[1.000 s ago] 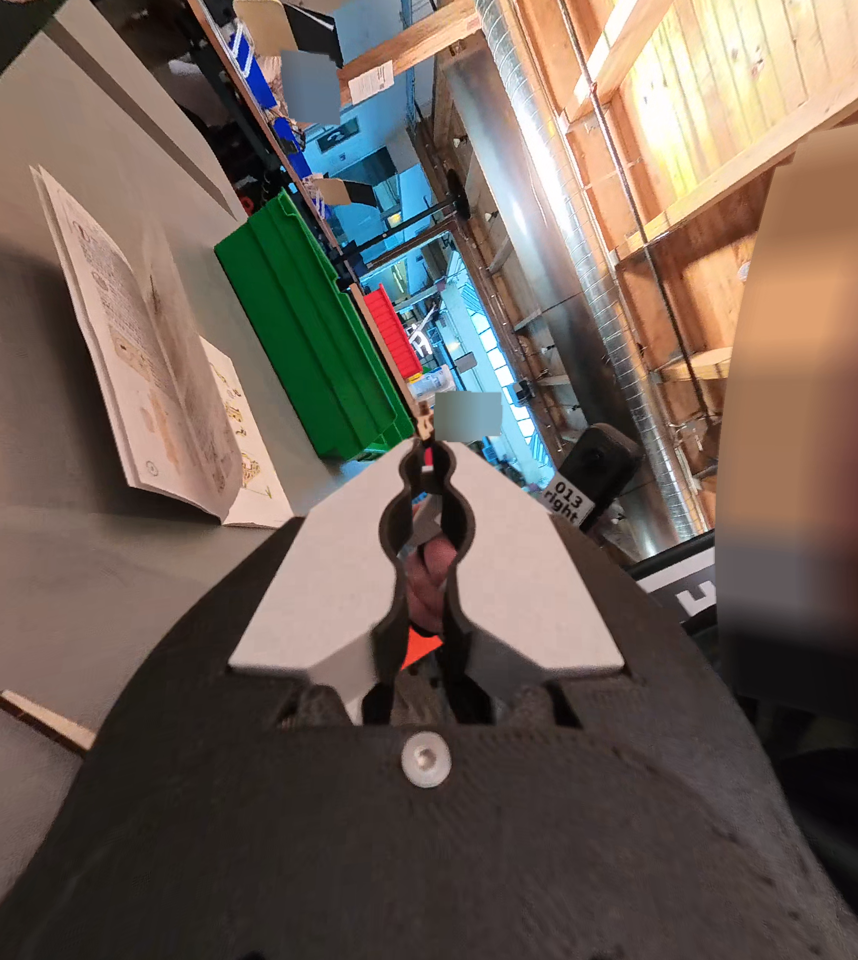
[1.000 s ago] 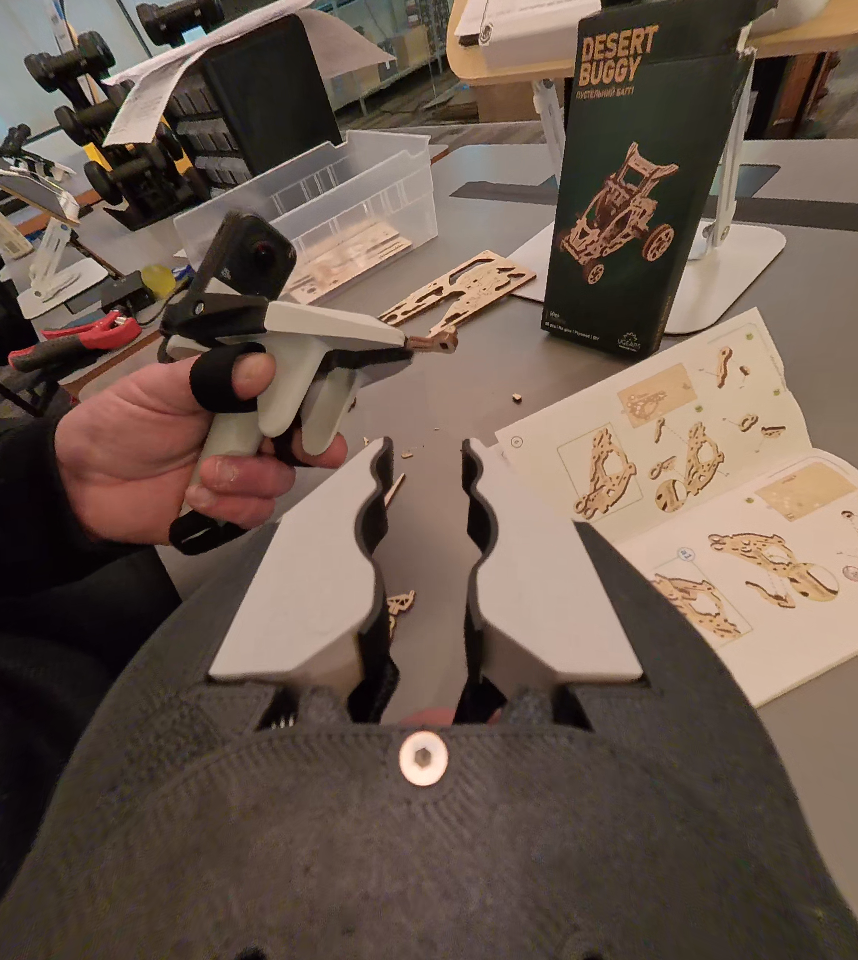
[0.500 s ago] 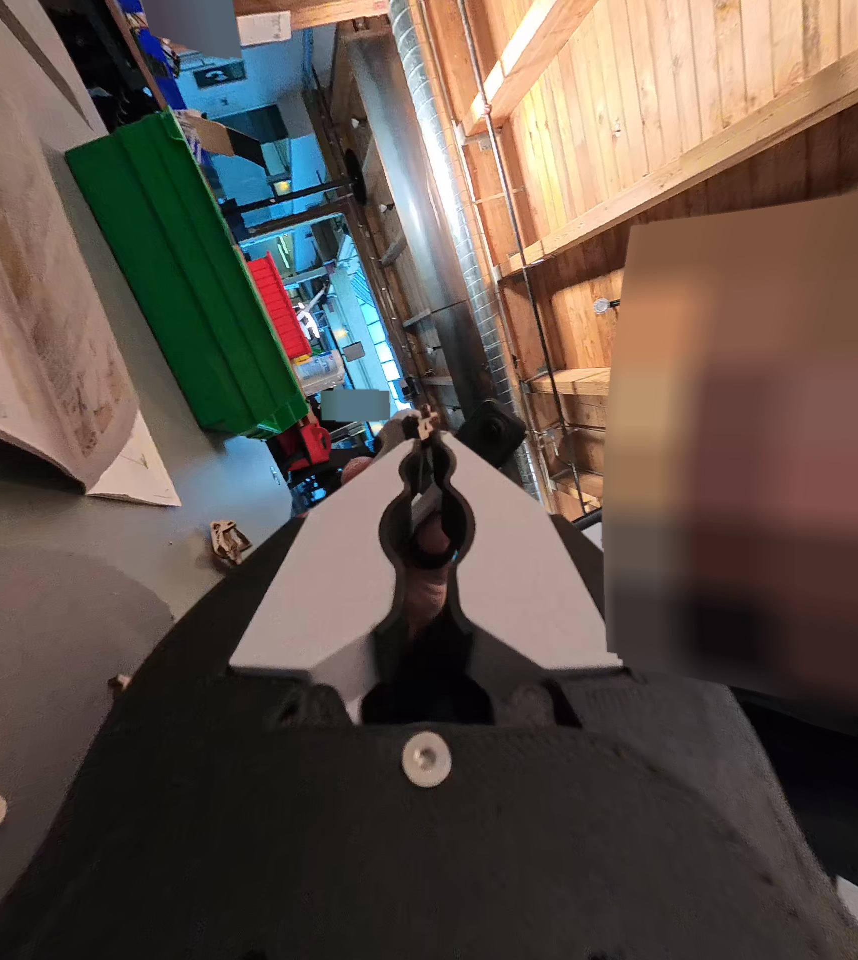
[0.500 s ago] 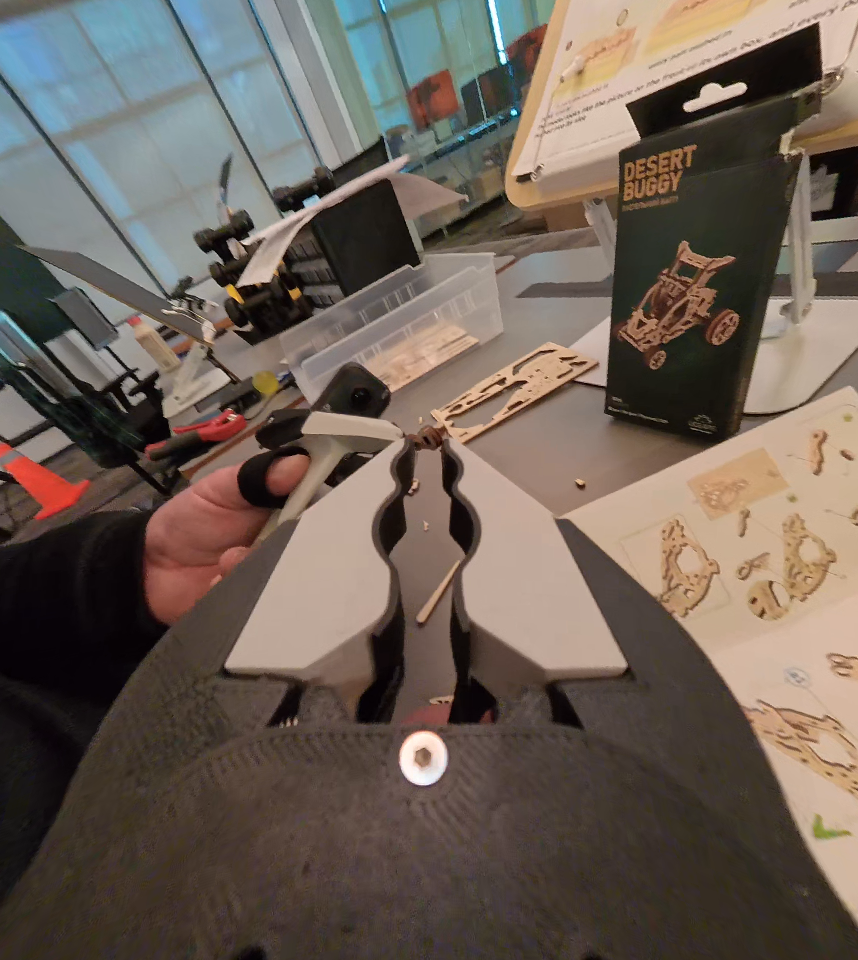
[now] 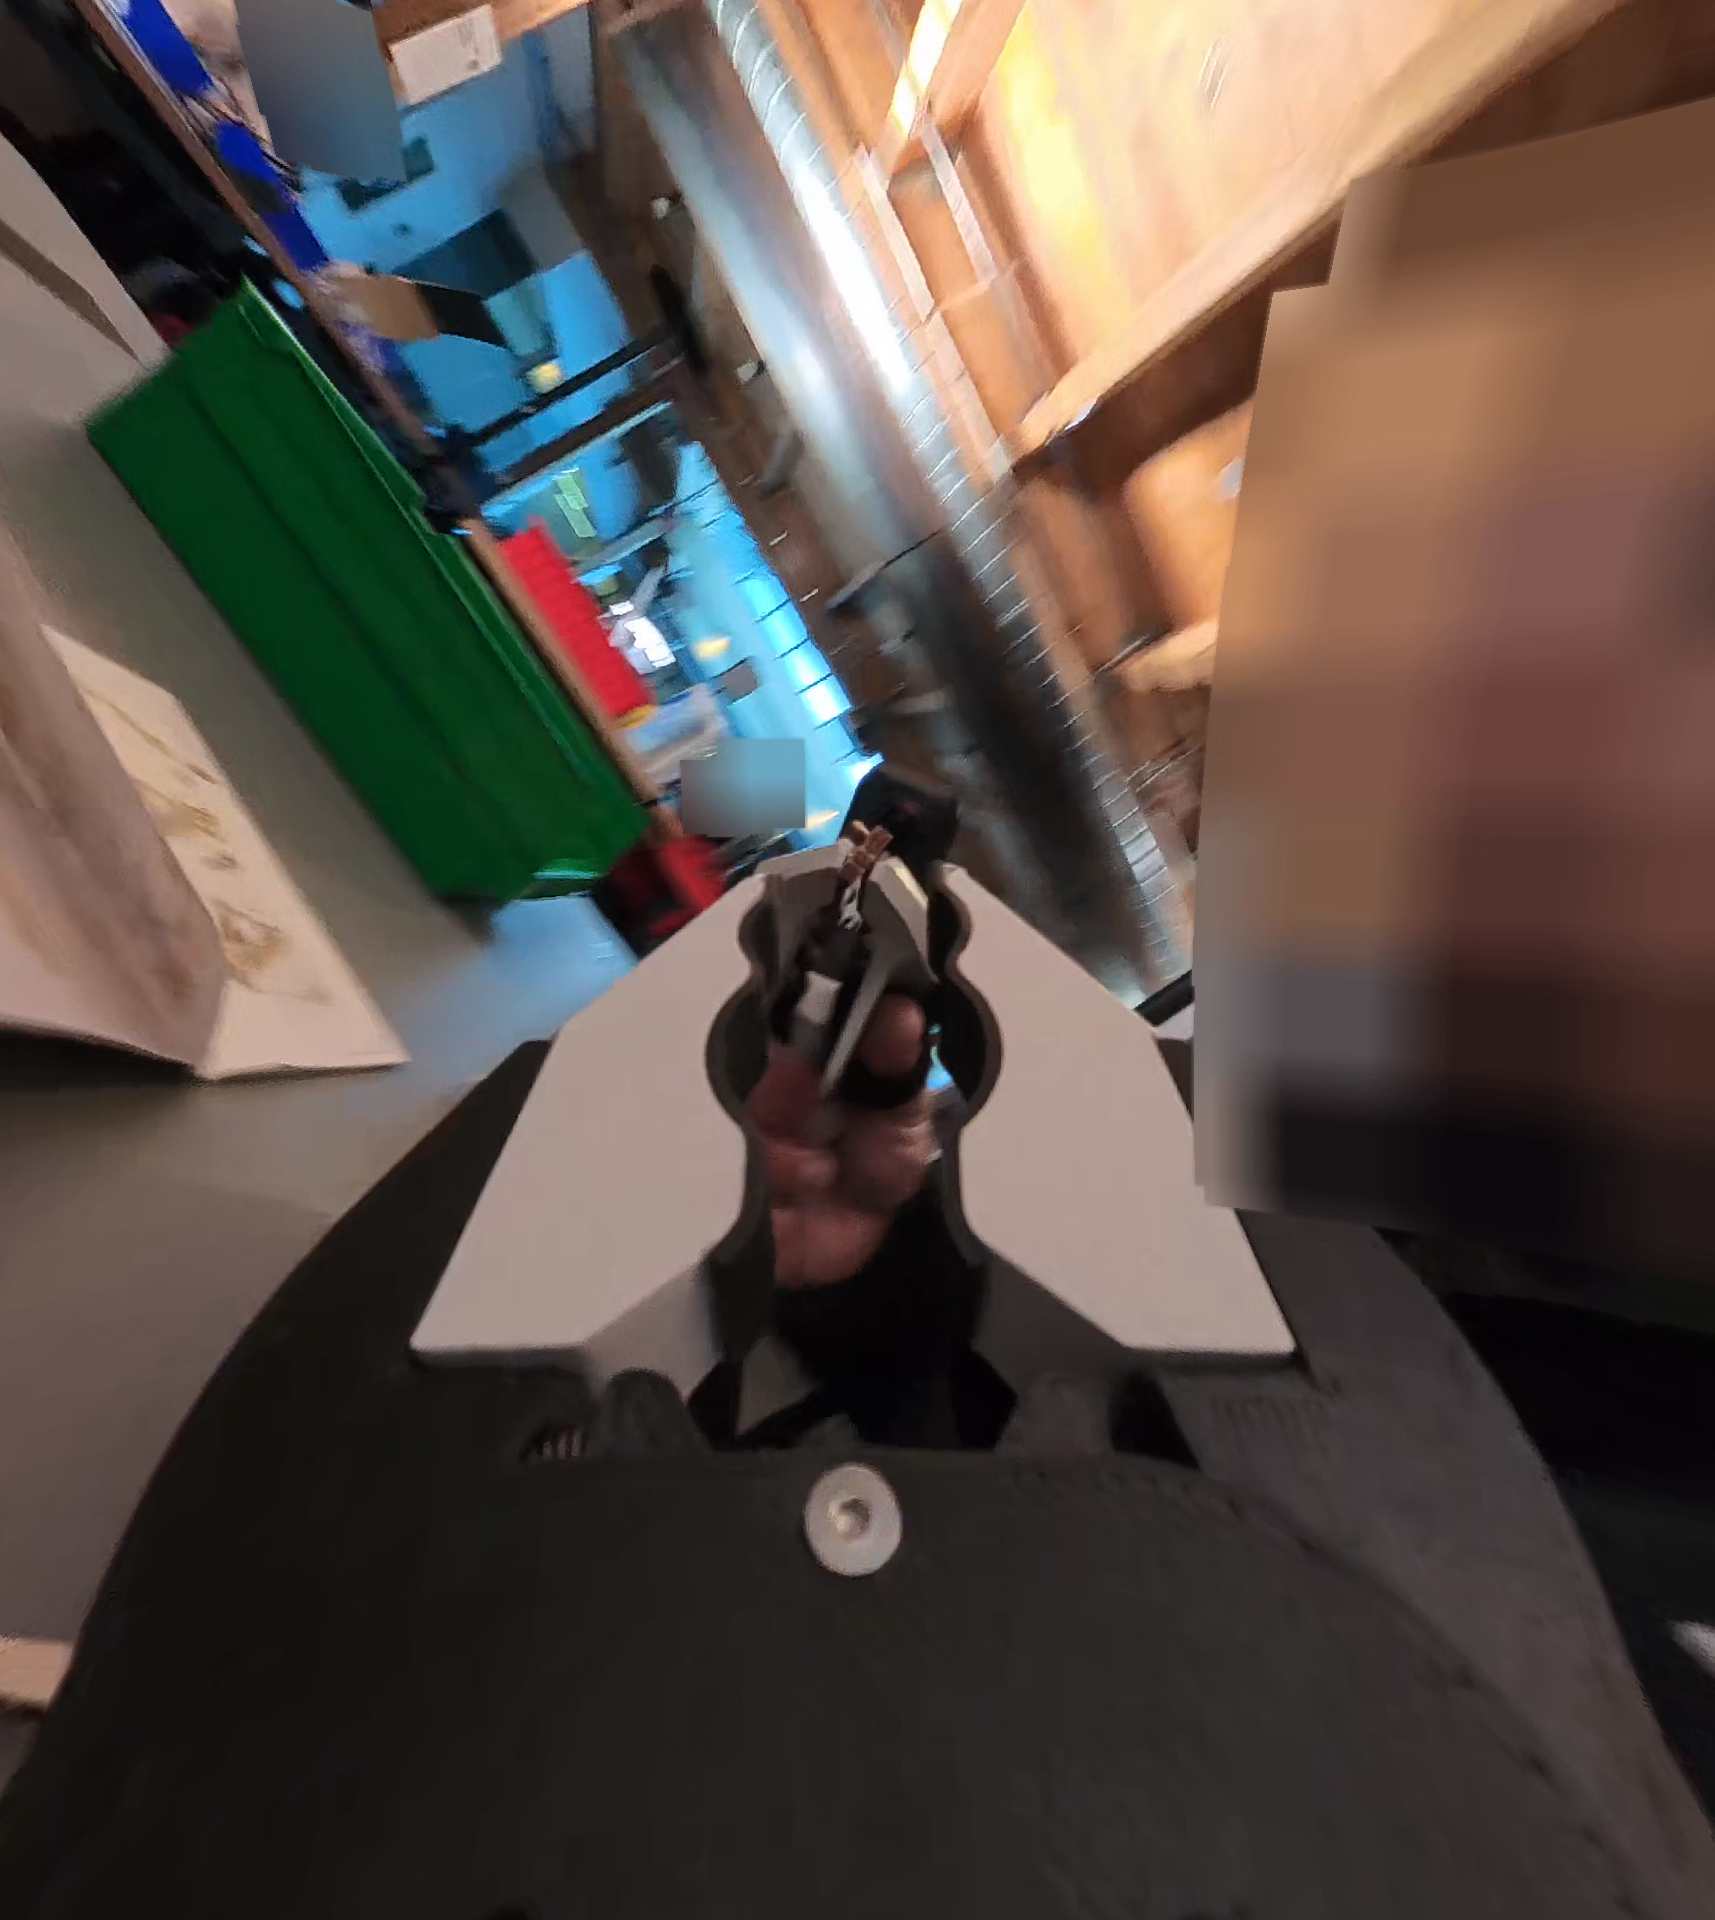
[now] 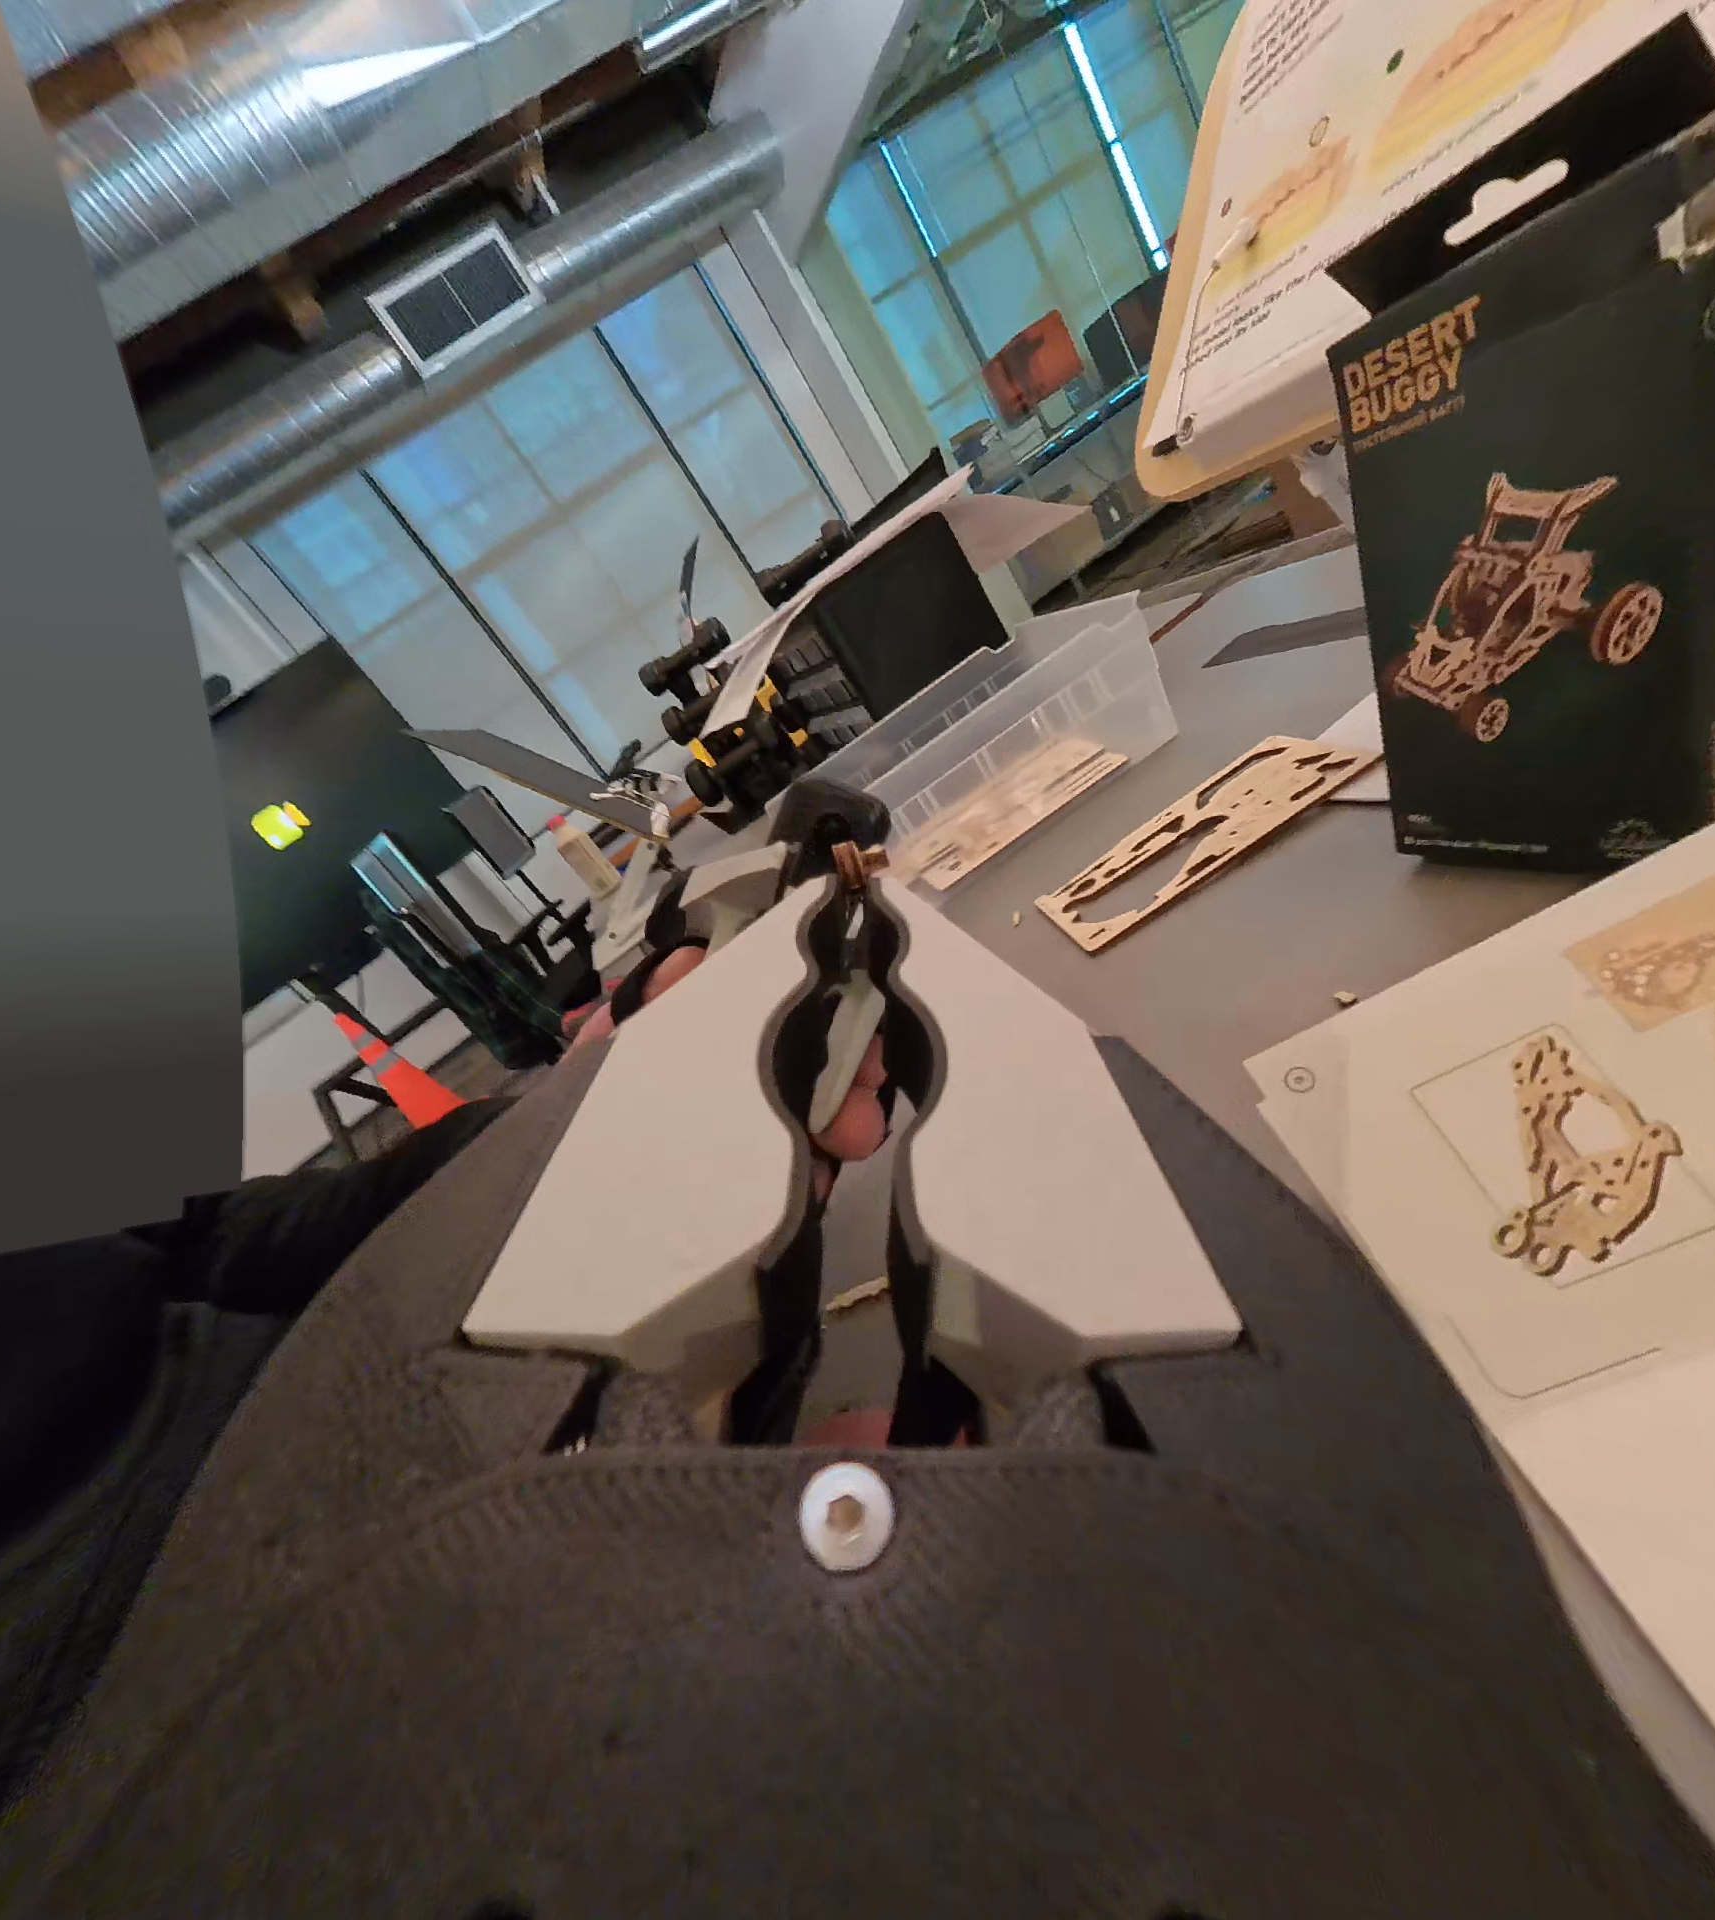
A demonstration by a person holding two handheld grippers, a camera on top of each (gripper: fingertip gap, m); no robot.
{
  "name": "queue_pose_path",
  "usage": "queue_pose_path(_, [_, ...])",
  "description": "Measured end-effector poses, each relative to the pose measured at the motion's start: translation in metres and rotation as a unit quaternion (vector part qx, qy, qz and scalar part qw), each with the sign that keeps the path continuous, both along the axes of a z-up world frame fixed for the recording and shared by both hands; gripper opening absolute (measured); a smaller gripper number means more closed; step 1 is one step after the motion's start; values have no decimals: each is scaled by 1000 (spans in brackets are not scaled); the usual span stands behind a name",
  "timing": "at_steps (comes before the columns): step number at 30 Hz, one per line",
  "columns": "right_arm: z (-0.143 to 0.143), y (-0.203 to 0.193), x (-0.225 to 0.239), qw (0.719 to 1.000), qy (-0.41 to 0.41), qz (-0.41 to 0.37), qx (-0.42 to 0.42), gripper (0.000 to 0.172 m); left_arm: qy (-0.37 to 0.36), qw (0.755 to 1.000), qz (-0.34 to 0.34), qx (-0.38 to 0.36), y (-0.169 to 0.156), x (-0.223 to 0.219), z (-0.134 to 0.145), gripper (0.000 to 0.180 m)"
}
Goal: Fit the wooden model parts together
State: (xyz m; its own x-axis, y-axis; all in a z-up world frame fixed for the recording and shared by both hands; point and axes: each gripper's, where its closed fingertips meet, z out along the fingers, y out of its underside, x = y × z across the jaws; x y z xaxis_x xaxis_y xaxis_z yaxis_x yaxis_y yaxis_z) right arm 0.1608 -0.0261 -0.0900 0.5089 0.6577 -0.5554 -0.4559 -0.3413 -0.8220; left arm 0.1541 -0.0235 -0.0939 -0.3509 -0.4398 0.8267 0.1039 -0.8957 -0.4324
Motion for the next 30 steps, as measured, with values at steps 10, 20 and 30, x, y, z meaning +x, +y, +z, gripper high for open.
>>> queue_pose_path(10, [-4, -4, -2, 996, 62, 43, -41, 1, 132, 961, 44, 237, -12, 9, -3, 9])
queue_pose_path(20, [-15, 3, 1, 995, 70, 20, -67, 11, 165, 941, 95, 280, -7, 8, -7, 2])
queue_pose_path(30, [-29, 2, -3, 997, 0, -6, -73, 24, 224, 908, 168, 313, 16, -5, -16, 1])
